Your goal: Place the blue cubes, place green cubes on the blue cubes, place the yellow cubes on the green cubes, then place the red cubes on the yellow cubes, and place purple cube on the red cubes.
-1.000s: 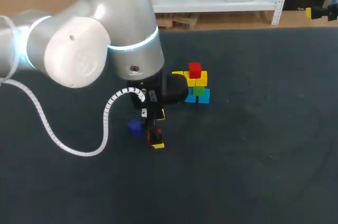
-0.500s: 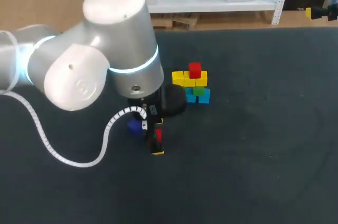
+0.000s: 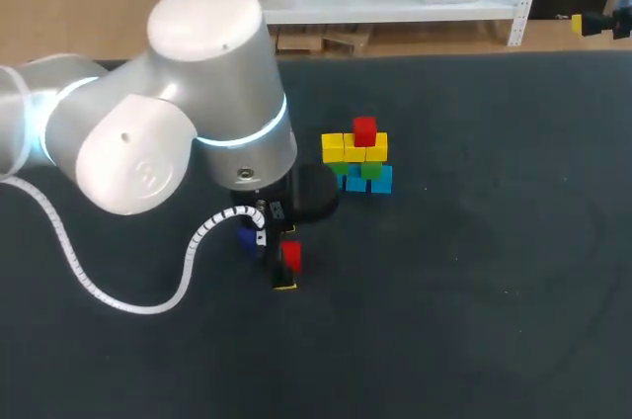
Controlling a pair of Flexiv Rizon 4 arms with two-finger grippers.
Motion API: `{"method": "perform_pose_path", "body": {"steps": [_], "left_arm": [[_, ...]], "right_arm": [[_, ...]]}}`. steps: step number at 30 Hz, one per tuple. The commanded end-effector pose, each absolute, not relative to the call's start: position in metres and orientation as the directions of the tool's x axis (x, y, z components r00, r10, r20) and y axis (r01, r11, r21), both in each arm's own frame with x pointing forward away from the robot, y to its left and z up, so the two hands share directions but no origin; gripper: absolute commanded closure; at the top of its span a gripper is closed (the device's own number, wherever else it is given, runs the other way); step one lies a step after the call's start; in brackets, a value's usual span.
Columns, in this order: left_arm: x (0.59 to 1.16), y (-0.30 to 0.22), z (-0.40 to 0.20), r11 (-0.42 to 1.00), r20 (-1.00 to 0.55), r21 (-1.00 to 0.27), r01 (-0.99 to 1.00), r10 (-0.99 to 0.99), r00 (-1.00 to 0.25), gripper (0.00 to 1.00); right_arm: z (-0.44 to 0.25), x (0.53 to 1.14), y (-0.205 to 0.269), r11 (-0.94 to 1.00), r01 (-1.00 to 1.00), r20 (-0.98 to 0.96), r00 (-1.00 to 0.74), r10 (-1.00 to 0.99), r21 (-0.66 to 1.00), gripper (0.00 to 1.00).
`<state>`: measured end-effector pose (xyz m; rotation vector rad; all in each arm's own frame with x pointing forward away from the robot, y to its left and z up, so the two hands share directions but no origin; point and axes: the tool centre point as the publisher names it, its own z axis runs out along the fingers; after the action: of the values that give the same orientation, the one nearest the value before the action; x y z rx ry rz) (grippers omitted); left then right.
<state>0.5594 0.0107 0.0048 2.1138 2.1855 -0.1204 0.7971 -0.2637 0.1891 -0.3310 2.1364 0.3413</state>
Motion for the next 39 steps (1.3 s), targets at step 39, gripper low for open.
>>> {"method": "perform_pose_path", "body": {"steps": [39], "left_arm": [[0.658,-0.026,0.135,-0.132,-0.091,-0.062,0.989,0.988,0.126,1.00]], "right_arm": [[0.189,0.797,-0.264,0.925,-0.362,-0.833,-0.543,-0.106,0.118,0.00]]}}
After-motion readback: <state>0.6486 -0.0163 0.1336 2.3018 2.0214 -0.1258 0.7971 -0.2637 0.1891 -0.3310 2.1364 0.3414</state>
